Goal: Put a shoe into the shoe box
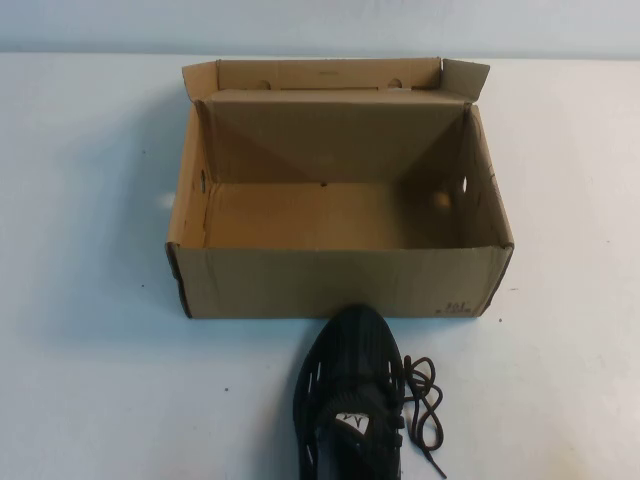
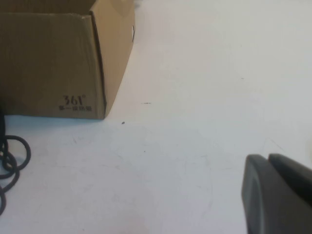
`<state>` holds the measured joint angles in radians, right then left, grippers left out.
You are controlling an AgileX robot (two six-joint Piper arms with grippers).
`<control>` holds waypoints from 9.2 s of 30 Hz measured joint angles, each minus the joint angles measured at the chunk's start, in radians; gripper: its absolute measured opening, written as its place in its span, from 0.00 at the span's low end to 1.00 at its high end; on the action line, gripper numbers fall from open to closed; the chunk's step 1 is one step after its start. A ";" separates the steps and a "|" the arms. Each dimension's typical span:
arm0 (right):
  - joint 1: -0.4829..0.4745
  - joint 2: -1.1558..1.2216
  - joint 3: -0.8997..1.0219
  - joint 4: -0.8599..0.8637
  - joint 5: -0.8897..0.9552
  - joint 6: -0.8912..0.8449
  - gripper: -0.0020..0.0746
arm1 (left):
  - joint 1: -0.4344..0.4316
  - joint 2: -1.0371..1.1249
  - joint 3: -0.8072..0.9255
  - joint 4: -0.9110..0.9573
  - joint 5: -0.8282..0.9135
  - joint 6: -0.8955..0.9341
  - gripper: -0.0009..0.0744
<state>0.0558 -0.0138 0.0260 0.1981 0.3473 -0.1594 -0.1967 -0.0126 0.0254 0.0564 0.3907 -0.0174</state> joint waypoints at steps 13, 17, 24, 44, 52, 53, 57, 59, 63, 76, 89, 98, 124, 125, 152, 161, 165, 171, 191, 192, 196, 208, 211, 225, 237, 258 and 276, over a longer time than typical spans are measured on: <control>0.000 0.000 0.000 0.000 0.000 0.000 0.01 | 0.000 0.000 0.000 0.000 -0.004 0.000 0.01; 0.000 0.000 0.000 0.000 -0.002 0.000 0.01 | 0.000 0.000 0.000 0.000 -0.014 0.000 0.01; 0.000 0.000 0.000 0.000 -0.006 0.000 0.01 | 0.000 0.000 0.000 0.000 -0.025 0.000 0.01; 0.000 0.000 0.000 0.003 -0.569 0.000 0.01 | 0.000 0.000 0.000 0.000 -0.485 0.000 0.01; 0.000 0.000 0.000 0.003 -0.632 0.000 0.01 | 0.000 0.000 0.000 0.000 -0.537 0.000 0.01; 0.000 0.000 0.000 0.003 -0.643 0.000 0.01 | 0.000 0.000 0.000 0.000 -0.540 -0.003 0.01; 0.000 0.000 0.000 0.006 -0.764 0.002 0.01 | 0.000 0.000 0.000 0.000 -0.627 -0.144 0.01; 0.000 0.000 0.000 0.006 -0.905 0.004 0.01 | 0.000 0.000 0.000 0.000 -0.719 -0.219 0.01; 0.000 0.000 0.000 0.008 -1.204 0.048 0.01 | 0.000 0.000 0.000 0.000 -0.997 -0.292 0.01; 0.000 -0.002 -0.403 0.018 -0.923 0.257 0.01 | 0.000 -0.002 -0.329 -0.202 -1.059 -0.272 0.01; 0.000 0.247 -0.795 0.042 -0.363 0.262 0.01 | 0.000 0.172 -0.728 -0.117 -0.513 -0.214 0.01; 0.000 0.441 -0.847 0.062 0.207 0.256 0.01 | 0.000 0.359 -0.738 -0.056 0.019 -0.203 0.01; 0.230 0.913 -1.115 0.328 0.831 -0.143 0.03 | 0.000 0.445 -0.738 -0.122 0.462 -0.096 0.01; 0.251 0.948 -1.129 0.320 0.848 -0.149 0.05 | 0.000 0.445 -0.740 -0.125 0.477 -0.091 0.01; 0.824 1.376 -1.157 -0.100 0.680 -0.035 0.51 | 0.000 0.445 -0.838 -0.130 0.632 -0.080 0.01; 0.860 1.492 -1.157 -0.156 0.573 -0.012 0.51 | 0.000 0.445 -0.838 -0.132 0.632 -0.080 0.01; 0.860 1.530 -1.159 -0.141 0.561 -0.011 0.51 | 0.000 0.445 -0.838 -0.132 0.632 -0.080 0.01; 0.863 1.584 -1.163 -0.134 0.518 -0.013 0.51 | 0.000 0.445 -0.838 -0.132 0.632 -0.080 0.01; 0.866 1.585 -1.286 -0.237 0.637 0.061 0.46 | 0.000 0.445 -0.838 -0.132 0.632 -0.080 0.01; 0.866 1.580 -1.300 -0.222 0.649 0.053 0.46 | 0.000 0.445 -0.838 -0.132 0.632 -0.080 0.01; 0.866 1.576 -1.318 -0.188 0.678 0.030 0.46 | 0.000 0.445 -0.838 -0.132 0.632 -0.080 0.01; 0.866 1.633 -1.318 -0.180 0.675 0.023 0.49 | 0.000 0.445 -0.838 -0.132 0.639 -0.080 0.01; 0.866 1.664 -1.318 -0.226 0.675 0.021 0.49 | 0.000 0.445 -0.838 -0.132 0.639 -0.080 0.01; 0.866 1.706 -1.316 -0.310 0.688 0.068 0.16 | 0.000 0.445 -0.838 -0.132 0.639 -0.080 0.01; 0.866 1.725 -1.379 -0.288 0.835 0.067 0.02 | 0.000 0.445 -0.838 -0.132 0.676 -0.059 0.01; 0.866 1.695 -1.946 -0.093 0.918 0.228 0.02 | 0.000 0.445 -0.926 -0.495 0.636 0.488 0.81; 0.674 1.788 -2.096 -0.001 0.936 0.291 0.02 | 0.000 0.623 -0.931 -0.724 0.531 0.994 0.88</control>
<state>0.7294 1.7741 -2.0701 0.1968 1.2828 0.1313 -0.1967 0.6099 -0.9052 -0.6673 0.9217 0.9765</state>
